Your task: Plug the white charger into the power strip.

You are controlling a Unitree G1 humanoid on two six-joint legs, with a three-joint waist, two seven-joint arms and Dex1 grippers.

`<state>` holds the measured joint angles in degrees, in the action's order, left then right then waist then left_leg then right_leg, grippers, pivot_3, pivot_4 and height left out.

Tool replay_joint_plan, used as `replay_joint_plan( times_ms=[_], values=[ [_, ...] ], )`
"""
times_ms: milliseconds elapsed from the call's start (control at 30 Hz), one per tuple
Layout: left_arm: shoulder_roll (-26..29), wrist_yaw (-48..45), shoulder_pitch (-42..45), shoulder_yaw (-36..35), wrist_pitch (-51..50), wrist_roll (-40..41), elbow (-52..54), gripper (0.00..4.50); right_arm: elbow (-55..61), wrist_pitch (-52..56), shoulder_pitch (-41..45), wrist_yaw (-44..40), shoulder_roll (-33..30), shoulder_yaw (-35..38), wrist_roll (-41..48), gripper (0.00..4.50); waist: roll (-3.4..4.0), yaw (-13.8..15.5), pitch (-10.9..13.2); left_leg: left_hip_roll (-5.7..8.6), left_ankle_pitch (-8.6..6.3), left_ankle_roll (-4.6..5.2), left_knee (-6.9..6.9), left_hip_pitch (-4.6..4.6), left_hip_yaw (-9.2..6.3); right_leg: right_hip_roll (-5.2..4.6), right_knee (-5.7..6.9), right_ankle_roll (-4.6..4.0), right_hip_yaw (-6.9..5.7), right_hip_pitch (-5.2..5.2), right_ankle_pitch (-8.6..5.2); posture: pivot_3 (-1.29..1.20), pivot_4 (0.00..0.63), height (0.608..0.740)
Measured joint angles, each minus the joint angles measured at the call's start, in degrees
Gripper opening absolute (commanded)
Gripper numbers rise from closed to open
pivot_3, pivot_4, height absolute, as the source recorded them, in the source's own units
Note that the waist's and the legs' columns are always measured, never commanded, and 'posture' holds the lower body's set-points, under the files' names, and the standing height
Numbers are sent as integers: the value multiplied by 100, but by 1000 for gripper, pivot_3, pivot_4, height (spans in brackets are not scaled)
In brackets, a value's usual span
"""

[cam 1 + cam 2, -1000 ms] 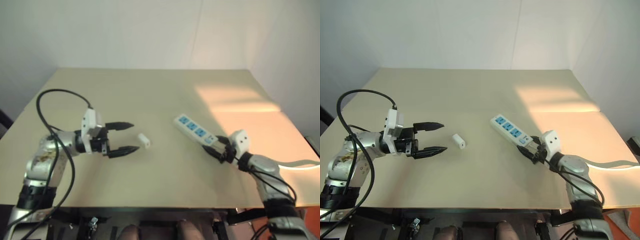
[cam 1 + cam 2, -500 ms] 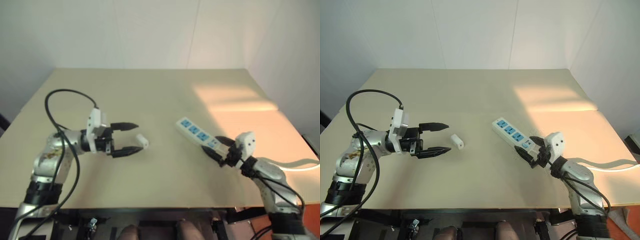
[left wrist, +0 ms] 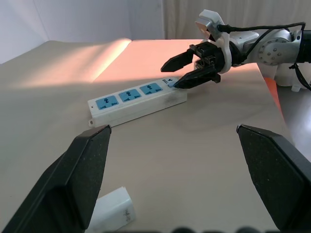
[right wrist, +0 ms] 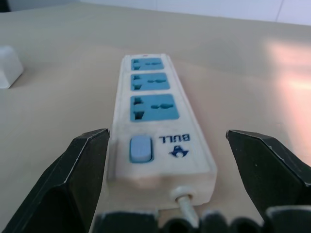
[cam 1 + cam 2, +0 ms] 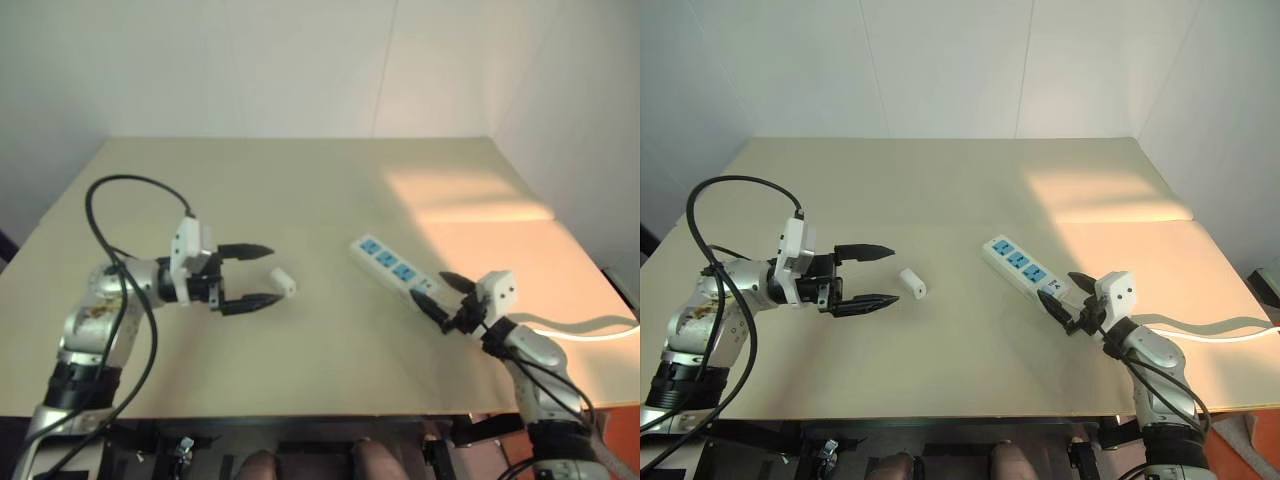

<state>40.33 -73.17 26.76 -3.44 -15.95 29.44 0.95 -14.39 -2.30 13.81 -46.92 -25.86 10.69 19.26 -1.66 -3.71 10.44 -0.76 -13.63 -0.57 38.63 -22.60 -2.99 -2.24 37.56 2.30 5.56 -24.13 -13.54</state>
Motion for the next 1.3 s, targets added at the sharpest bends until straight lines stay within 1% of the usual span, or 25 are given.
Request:
replay_joint_plan(
  times_ms=[133,567,967,1067,1100,1133,1300],
  values=[
    [2,9,-52,-1,2,0,8,4500,-135,-12,160,-192,0,-66,5,4483,0,-13,0,-2,0,0,0,3,-1,2,2,0,-1,0,0,0,150,740],
    [84,120,-242,-105,1,4,139,4500,-999,-310,433,-261,90,-115,-64,4483,0,-12,0,-1,0,0,-1,3,-1,-1,1,0,0,2,0,0,150,740],
    [79,160,-241,-141,-32,49,199,4500,-1200,-488,550,-161,183,-105,-67,4483,0,-18,0,-1,0,0,-1,5,-1,0,2,-1,-1,2,0,0,150,740],
    [74,158,-241,-138,-32,48,199,4500,-1222,-517,550,-175,183,-104,-50,3880,0,-18,0,-1,0,0,-1,5,-1,0,2,-1,-1,2,0,0,150,740],
    [70,158,-241,-138,-32,47,199,4500,-1227,-532,550,-189,186,-103,-49,3522,0,-18,0,-1,0,0,-1,5,-1,0,2,-1,-1,2,0,0,150,740],
    [62,159,-240,-137,-32,47,199,4500,-1243,-544,552,-183,190,-93,-45,3409,0,-18,0,-1,0,0,-1,5,-1,0,2,-1,-1,2,0,0,150,740],
    [29,157,-236,-133,-32,46,199,4500,-1261,-606,547,-223,190,-95,-51,3412,0,-17,0,-1,0,0,-1,4,-1,0,1,-1,-1,2,0,0,150,740]
  ],
)
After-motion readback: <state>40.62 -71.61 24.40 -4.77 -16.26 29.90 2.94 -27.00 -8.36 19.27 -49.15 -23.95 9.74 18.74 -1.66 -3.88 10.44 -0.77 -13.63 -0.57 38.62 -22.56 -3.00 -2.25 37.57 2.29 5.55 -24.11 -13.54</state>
